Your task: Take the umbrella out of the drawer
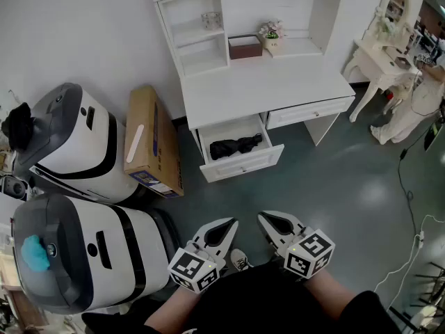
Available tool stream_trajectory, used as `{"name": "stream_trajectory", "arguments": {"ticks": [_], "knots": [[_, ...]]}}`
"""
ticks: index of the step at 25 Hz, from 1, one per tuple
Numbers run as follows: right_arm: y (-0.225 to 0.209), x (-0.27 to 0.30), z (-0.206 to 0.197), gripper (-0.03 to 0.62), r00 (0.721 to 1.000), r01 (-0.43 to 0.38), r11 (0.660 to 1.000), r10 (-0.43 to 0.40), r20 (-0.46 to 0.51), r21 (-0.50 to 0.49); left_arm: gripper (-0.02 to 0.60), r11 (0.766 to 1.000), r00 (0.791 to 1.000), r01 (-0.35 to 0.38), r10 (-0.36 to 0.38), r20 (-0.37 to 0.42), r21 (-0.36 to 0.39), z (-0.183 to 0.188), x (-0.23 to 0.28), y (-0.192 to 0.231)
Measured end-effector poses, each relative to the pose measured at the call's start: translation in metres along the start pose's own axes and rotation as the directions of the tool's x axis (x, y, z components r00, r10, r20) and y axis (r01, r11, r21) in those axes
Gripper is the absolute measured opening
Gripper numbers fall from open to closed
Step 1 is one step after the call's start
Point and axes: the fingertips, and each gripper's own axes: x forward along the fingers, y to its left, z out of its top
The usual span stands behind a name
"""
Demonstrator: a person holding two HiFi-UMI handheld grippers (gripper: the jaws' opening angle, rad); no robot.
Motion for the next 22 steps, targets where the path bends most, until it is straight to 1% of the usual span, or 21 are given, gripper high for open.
{"name": "stream_trajectory", "arguments": {"ticks": [7, 16, 22], "knots": [[0.0016, 0.0024, 0.0011, 0.002, 1.0, -0.006, 1.0, 0.006, 0.015, -0.001, -0.003, 1.0, 1.0, 0.002, -0.002, -0.001, -0.001, -0.0018, -0.0005, 0.0022], [0.0044, 0.0014, -0.0014, 0.002, 1.0, -0.018, 1.0, 0.018, 0.012, -0.008, -0.003, 1.0, 1.0, 0.001, -0.001, 0.002, -0.002, -0.0019, -0.0039, 0.0011], [0.0014, 0.002, 0.002, 0.002, 1.0, -0.003, 1.0, 0.004, 0.018, -0.026, -0.003, 1.0, 1.0, 0.002, -0.002, 0.0, 0.003, -0.0026, -0.0058, 0.0041]]}}
